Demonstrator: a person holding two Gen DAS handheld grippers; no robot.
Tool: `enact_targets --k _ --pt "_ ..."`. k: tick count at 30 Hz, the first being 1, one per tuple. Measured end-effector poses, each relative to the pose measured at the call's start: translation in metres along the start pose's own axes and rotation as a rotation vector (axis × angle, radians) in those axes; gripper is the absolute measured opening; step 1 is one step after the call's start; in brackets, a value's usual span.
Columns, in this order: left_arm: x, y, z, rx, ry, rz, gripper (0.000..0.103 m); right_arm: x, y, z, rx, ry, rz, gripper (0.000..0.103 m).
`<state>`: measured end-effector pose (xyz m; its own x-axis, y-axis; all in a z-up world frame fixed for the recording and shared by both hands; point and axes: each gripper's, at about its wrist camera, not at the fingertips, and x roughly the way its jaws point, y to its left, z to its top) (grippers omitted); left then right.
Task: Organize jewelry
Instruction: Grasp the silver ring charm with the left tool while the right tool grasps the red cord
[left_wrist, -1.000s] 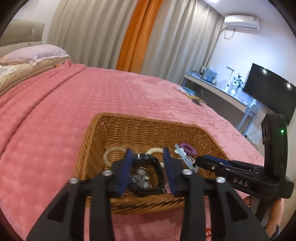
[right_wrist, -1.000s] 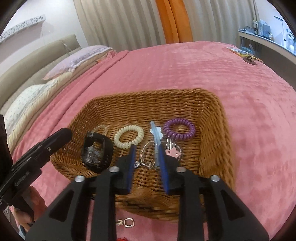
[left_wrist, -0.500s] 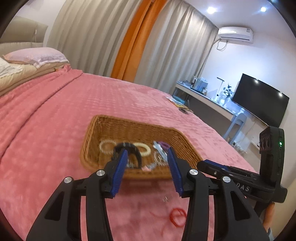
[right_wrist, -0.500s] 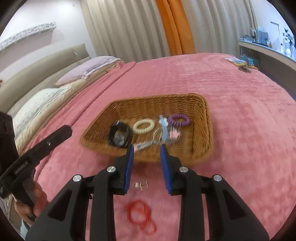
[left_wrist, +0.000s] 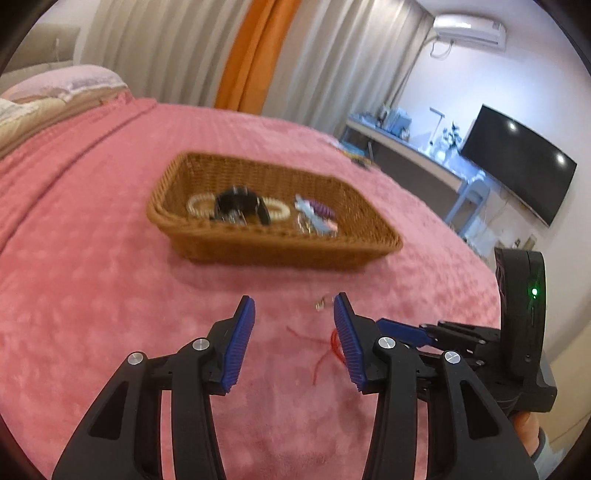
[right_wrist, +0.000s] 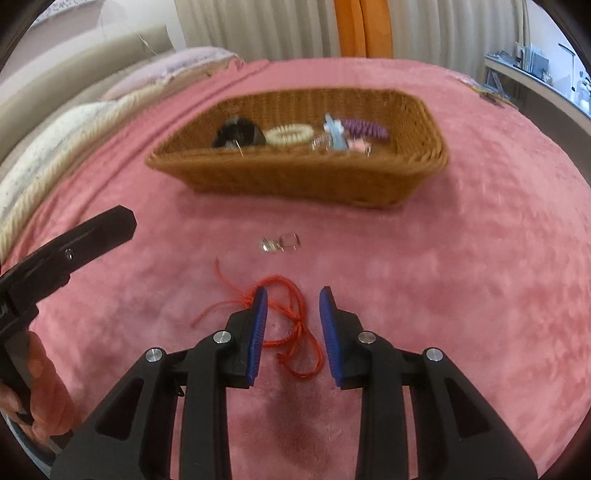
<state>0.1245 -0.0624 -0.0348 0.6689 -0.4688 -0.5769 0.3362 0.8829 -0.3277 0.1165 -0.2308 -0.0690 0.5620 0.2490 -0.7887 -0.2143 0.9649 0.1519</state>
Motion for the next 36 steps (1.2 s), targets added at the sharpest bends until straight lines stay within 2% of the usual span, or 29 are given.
enact_targets --k 4,5,6,8,13,17,22,31,33,36 --pt "0.019 -0.001 -0.003 0.016 0.068 -0.002 0.043 0.008 0.006 -0.002 -0.033 0.029 -0.017 0.026" --pt "0.024 -0.001 -0.004 0.023 0.088 -0.002 0.043 0.010 0.008 -0.001 -0.044 0.036 -0.032 0.022" --pt "0.028 -0.003 -0.005 0.030 0.102 -0.003 0.043 0.011 0.009 -0.001 -0.050 0.041 -0.048 0.012" --pt "0.035 -0.006 -0.006 0.047 0.136 -0.010 0.043 0.012 0.008 -0.002 -0.050 0.042 -0.072 0.007" --pt "0.052 -0.019 -0.008 0.127 0.198 0.006 0.041 0.003 -0.012 -0.003 -0.011 0.008 -0.169 0.006" --pt "0.069 -0.028 -0.004 0.177 0.224 0.030 0.041 -0.001 -0.041 0.002 0.052 -0.008 -0.188 0.006" --pt "0.094 -0.035 0.002 0.213 0.259 0.036 0.040 -0.001 -0.063 0.004 0.104 -0.014 -0.087 0.006" --pt "0.107 -0.048 0.003 0.304 0.251 0.070 0.038 0.002 -0.062 0.000 0.108 -0.011 -0.051 0.006" --pt "0.107 -0.049 0.002 0.308 0.249 0.072 0.033 0.004 -0.063 0.000 0.116 -0.008 -0.044 0.006" --pt "0.106 -0.050 0.002 0.315 0.237 0.070 0.019 0.004 -0.066 0.000 0.129 -0.009 -0.030 0.007"
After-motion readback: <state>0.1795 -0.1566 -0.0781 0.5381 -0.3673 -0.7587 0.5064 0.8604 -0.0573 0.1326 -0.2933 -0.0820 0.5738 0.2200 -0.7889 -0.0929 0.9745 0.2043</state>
